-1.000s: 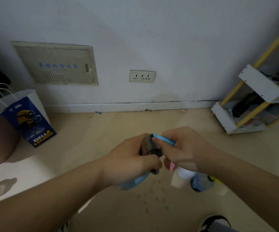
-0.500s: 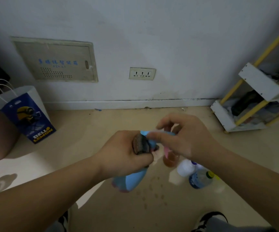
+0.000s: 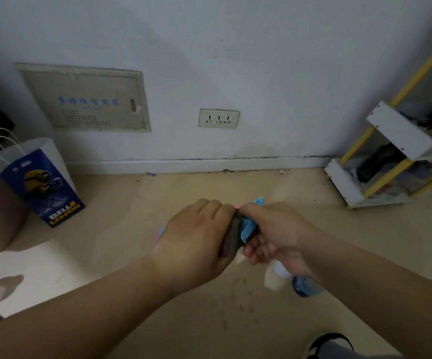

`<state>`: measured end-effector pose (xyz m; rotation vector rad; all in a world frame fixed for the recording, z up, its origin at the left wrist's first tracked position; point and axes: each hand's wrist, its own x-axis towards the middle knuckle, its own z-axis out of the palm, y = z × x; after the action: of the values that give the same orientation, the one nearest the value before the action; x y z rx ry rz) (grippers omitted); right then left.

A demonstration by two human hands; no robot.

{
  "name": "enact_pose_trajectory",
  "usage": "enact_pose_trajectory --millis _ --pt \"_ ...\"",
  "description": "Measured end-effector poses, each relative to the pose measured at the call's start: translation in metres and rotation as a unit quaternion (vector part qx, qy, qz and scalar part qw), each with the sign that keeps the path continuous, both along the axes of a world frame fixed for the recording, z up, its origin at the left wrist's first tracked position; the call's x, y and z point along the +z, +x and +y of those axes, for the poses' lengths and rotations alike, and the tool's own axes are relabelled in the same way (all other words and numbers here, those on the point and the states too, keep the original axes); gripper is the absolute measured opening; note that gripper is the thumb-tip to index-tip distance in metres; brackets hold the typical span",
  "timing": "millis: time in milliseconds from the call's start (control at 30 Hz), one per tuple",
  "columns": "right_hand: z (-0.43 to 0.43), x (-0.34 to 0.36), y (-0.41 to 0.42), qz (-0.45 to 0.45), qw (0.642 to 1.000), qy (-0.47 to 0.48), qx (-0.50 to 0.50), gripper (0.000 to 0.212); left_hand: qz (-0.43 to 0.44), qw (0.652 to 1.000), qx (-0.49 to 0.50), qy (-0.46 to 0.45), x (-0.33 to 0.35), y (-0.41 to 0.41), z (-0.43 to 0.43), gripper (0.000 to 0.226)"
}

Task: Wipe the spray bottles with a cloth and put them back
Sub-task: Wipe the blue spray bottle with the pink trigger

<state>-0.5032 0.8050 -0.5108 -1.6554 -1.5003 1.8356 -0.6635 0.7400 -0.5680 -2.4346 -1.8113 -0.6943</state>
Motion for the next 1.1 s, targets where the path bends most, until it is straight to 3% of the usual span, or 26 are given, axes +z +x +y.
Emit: enact_pose_trajectory --millis 67,133,200,267,300,400,500,600,667,733,933,1100 --pt "0.006 0.0 0.007 -0.036 0.995 0.076 0.051 0.037 -0.076 0.993 -0.03 -0.085 0.004 -0.008 0.002 0.045" --pt "0.011 0.001 0.014 -0.082 0.976 0.16 0.122 0.041 -0.17 0.964 -0.014 -0.206 0.007 -0.017 0.003 0.044" --pt "0.016 0.001 0.022 -0.105 0.959 0.207 0.16 0.041 -0.291 0.902 0.026 -0.318 0.007 -0.023 0.003 0.043" --pt "0.02 0.001 0.028 -0.113 0.951 0.234 0.17 0.036 -0.389 0.841 0.053 -0.372 0.007 -0.026 0.002 0.049" --pt "0.022 0.001 0.029 -0.117 0.947 0.246 0.172 0.033 -0.415 0.827 0.057 -0.376 0.007 -0.025 0.002 0.051" --pt "0.023 -0.005 0.029 -0.111 0.937 0.275 0.183 0.032 -0.415 0.84 0.018 -0.349 0.015 -0.002 -0.004 0.034" --pt "0.022 -0.012 0.023 -0.131 0.904 0.334 0.231 0.029 -0.391 0.859 -0.037 -0.329 0.022 0.014 -0.01 0.021" --pt "0.024 -0.011 0.023 -0.124 0.899 0.348 0.236 0.028 -0.347 0.874 0.013 -0.34 0.011 -0.004 -0.003 0.018" --pt "0.025 -0.011 0.026 -0.106 0.899 0.353 0.237 0.031 -0.419 0.828 0.095 -0.361 0.006 -0.011 0.0 0.021" --pt "0.025 -0.011 0.027 -0.093 0.896 0.362 0.24 0.031 -0.472 0.788 0.108 -0.381 0.009 -0.003 -0.002 0.023" --pt "0.023 -0.013 0.028 -0.068 0.888 0.376 0.254 0.028 -0.503 0.787 0.064 -0.351 0.016 0.008 -0.001 0.023" --pt "0.03 -0.011 0.04 -0.097 0.899 0.376 0.205 0.02 -0.425 0.758 0.148 -0.473 -0.009 -0.014 -0.001 0.023"
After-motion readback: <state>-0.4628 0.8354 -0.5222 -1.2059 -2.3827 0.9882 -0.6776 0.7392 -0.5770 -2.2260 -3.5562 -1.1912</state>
